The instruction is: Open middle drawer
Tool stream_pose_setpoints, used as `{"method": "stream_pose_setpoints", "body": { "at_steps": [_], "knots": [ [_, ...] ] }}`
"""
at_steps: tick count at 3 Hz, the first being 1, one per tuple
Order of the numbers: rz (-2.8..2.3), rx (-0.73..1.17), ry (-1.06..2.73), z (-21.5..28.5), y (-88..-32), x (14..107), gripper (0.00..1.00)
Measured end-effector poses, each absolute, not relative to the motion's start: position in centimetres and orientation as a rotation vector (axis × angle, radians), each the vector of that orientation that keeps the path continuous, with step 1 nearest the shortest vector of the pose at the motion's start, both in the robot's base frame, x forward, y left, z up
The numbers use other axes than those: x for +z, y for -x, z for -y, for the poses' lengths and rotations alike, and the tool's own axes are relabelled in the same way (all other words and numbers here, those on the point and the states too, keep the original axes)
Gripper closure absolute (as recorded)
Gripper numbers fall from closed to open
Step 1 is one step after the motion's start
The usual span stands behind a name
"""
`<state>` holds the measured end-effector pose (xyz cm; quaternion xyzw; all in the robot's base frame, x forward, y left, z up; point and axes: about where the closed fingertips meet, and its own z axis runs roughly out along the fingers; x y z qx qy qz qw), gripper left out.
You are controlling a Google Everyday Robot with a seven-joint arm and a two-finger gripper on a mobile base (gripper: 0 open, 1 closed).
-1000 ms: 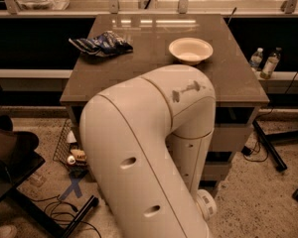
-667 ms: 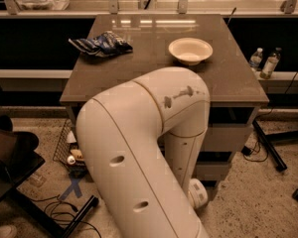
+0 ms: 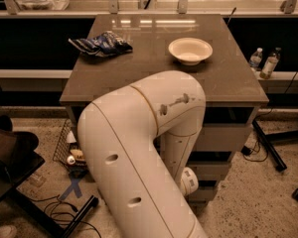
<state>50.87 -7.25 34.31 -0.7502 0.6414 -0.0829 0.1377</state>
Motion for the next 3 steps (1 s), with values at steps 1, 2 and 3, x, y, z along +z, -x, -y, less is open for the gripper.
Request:
{"method": "stream_pose_setpoints", "body": {
  "at_steps": [1,2,3],
  "knots": [
    [-1.855,-0.240,2.170,7.25,-50.87,34.32,0.00],
    [-1.855,-0.240,2.170,7.25,-50.87,34.32,0.00],
    [-1.855,-0.240,2.170,7.25,-50.85,34.33,0.23]
  ]
}}
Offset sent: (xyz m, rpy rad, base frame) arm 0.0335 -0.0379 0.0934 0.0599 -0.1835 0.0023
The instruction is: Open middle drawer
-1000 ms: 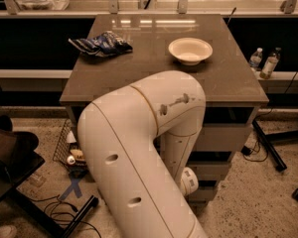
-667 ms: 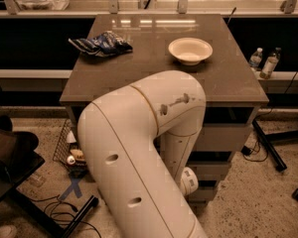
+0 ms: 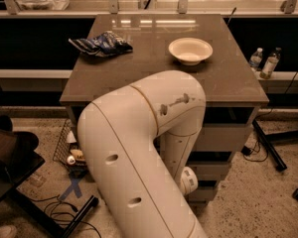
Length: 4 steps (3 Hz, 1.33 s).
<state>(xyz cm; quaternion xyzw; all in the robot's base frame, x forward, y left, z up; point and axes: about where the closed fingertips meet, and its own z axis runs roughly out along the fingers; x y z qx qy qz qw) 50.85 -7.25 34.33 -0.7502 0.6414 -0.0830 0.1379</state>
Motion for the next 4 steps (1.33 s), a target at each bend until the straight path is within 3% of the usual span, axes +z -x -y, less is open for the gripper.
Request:
{"method": "stream_pose_setpoints", "body": {
  "at_steps": [1,2,3,4],
  "knots": [
    [-1.855,-0.240,2.170,7.3,-50.8,34.3,0.46],
    [-1.858,-0.300,2.119,9.9,-51.0,37.4,0.49],
    [-1.863,-0.378,2.049,13.5,-51.0,41.6,0.25],
    [-1.865,-0.376,2.049,13.5,-51.0,41.5,0.03]
  ]
}}
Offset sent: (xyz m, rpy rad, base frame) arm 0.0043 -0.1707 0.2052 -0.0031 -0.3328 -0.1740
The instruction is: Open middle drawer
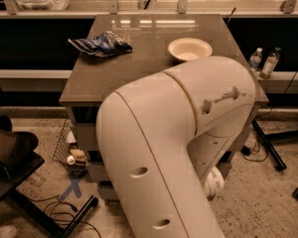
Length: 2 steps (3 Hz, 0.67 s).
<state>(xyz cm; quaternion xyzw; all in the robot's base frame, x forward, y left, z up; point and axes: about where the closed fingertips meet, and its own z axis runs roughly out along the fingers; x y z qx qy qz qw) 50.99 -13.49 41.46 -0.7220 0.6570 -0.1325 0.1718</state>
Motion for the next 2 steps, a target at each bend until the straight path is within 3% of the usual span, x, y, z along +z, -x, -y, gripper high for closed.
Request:
{"method": "stream_pose_setpoints", "body": {
  "at_steps": [2],
  "knots": [
    [-1.834,-0.495,2.020,14.7,-53.4,44.6,0.00]
  ]
}}
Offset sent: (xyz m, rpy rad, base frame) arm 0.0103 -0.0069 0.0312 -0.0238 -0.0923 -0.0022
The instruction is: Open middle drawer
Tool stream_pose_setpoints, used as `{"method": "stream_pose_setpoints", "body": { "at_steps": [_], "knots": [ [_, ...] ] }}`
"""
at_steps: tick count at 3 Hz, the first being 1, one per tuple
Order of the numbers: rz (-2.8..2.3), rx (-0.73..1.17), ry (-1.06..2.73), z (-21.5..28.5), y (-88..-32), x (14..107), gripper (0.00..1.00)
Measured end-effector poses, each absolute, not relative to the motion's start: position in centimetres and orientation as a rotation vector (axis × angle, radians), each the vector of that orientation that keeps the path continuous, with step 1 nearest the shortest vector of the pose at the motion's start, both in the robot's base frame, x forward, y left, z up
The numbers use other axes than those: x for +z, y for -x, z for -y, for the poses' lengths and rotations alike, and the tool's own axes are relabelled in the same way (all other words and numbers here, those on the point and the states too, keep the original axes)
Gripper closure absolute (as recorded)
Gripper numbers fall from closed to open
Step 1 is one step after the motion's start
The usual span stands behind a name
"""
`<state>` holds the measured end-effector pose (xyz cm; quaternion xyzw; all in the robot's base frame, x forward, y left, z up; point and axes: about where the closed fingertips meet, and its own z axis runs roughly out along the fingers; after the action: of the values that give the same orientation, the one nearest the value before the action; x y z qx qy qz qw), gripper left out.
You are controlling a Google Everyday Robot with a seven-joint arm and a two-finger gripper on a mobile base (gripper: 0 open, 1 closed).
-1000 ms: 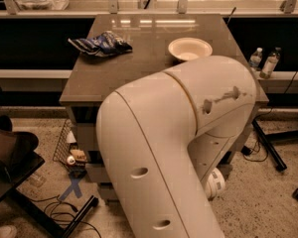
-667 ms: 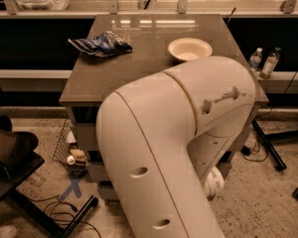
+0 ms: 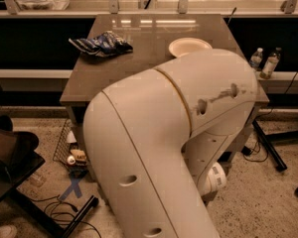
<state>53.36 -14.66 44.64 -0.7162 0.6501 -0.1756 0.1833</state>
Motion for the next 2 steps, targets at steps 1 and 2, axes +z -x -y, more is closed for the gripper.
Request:
{"method": "stream_pose_setpoints", "body": {
  "at_steps": [1,2],
  "knots": [
    [-1.836,-0.488,2.018,14.7,-53.4,44.5,0.03],
    [-1.861,-0.392,1.982,15.2,-53.6,42.6,0.25]
  ]
}}
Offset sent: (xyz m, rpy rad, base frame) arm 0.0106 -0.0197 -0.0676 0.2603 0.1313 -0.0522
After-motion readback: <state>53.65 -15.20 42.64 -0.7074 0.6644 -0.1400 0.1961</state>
